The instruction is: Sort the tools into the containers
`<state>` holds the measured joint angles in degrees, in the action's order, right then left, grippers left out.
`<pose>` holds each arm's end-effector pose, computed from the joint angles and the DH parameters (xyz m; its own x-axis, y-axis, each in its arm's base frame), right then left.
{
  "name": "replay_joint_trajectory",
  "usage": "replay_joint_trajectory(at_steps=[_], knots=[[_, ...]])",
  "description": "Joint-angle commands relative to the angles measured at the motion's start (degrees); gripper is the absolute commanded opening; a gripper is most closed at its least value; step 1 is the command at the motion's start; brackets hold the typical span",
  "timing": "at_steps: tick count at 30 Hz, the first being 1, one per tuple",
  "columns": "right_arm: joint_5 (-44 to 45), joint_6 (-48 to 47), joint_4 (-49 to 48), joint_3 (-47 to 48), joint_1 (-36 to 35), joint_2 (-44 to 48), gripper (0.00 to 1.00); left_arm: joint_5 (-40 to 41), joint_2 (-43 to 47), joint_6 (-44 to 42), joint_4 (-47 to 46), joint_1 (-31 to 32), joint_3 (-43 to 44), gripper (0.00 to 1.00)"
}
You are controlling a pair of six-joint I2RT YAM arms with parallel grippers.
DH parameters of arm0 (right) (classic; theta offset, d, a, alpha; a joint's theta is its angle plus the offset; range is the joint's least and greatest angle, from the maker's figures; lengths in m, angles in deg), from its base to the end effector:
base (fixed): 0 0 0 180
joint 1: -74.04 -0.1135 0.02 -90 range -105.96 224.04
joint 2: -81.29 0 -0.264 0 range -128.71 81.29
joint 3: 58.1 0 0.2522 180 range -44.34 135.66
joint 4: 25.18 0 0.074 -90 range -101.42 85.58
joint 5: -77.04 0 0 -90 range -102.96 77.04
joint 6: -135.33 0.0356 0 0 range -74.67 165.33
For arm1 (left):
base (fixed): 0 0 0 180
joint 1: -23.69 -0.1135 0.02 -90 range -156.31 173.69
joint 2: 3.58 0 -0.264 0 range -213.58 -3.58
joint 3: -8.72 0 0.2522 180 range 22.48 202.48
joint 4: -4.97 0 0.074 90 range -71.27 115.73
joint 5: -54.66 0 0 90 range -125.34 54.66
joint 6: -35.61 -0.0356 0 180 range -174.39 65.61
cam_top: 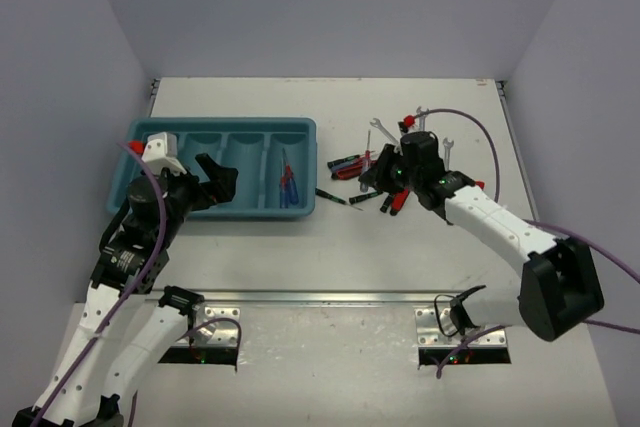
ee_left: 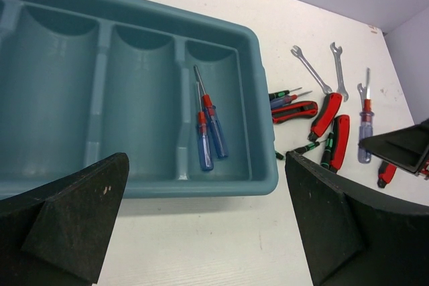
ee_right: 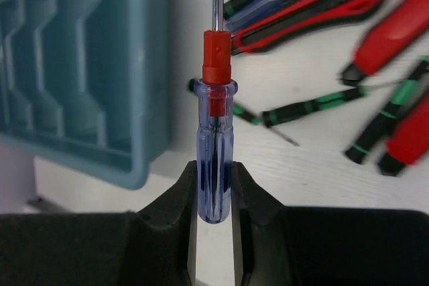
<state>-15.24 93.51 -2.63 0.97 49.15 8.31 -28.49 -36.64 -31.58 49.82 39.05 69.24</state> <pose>0.2495 0.1173 0.2402 -0.6945 0.4987 -0.5187 0.1020 0.7818 0.6151 0.1235 -0.0295 0.3411 -0.3251 -0.3099 -0.8935 0.0295 0.9410 -0.3371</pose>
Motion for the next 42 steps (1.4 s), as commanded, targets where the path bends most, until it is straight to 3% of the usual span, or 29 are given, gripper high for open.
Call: replay_joint_trajectory(at_steps=[1,5,12,13,14,15,16,20,24,26,32,35,38,39,40,41,42], knots=[[-13.4,1.2,-8.1,12.3,-8.5,-10.9,0.00,0.5,-0.7,0.0,-2.0,0.6,-0.4,1.00],[-10.7,3.2,-6.8,22.0,-12.9,-21.0,0.00,0.6,-1.3,0.1,-1.9,0.6,-0.3,1.00],[-6.9,5.3,-3.3,31.0,-14.4,-31.6,0.05,0.3,-1.4,0.1,-1.8,0.6,-0.3,1.00],[-6.9,5.3,-2.8,32.6,-14.5,-32.3,0.13,0.3,-1.3,0.1,-1.8,0.6,-0.3,1.00],[-6.9,4.9,-1.4,34.0,-14.6,-34.1,0.39,0.5,-1.1,0.2,-1.8,0.6,-0.3,1.00],[-6.9,4.6,-0.3,35.3,-14.7,-35.2,0.59,0.6,-1.0,0.2,-1.8,0.6,-0.3,1.00],[-7.0,4.2,0.5,36.3,-14.8,-35.6,0.67,0.6,-0.9,0.2,-1.8,0.6,-0.3,1.00],[-5.9,2.7,2.5,37.0,-15.0,-34.0,0.75,0.6,-0.6,0.2,-1.8,0.6,-0.4,1.00],[4.3,-1.3,8.7,36.8,-13.8,-27.7,0.93,0.4,-1.0,0.2,-1.8,0.6,-0.4,1.00],[7.3,-1.3,10.7,35.6,-12.5,-26.3,0.98,0.3,-1.0,0.2,-1.9,0.6,-0.4,1.00],[9.2,-2.7,16.3,22.4,-3.0,-11.8,0.99,-4.0,-6.1,0.3,-3.9,0.6,-0.1,1.00],[12.6,-7.9,17.5,12.4,-1.4,-3.0,0.99,-9.1,-18.7,2.8,-3.1,2.9,5.9,1.00],[17.0,-9.7,19.0,4.5,-0.7,7.7,0.99,-1.1,-31.4,3.9,-2.8,12.7,14.6,1.00],[18.9,-9.2,20.9,2.8,-0.6,13.6,0.99,0.7,-39.5,3.3,-2.2,15.1,18.0,1.00],[20.0,-8.6,21.7,1.4,-0.6,17.2,0.99,1.0,-44.4,2.4,-1.5,16.8,25.1,1.00],[21.3,-8.4,22.2,-0.3,-0.7,17.4,0.99,0.4,-44.7,1.4,-1.1,18.0,25.7,1.00],[22.6,-8.7,22.9,-2.1,-0.7,22.7,0.99,-0.8,-51.5,0.2,-0.1,18.3,31.8,1.00]])
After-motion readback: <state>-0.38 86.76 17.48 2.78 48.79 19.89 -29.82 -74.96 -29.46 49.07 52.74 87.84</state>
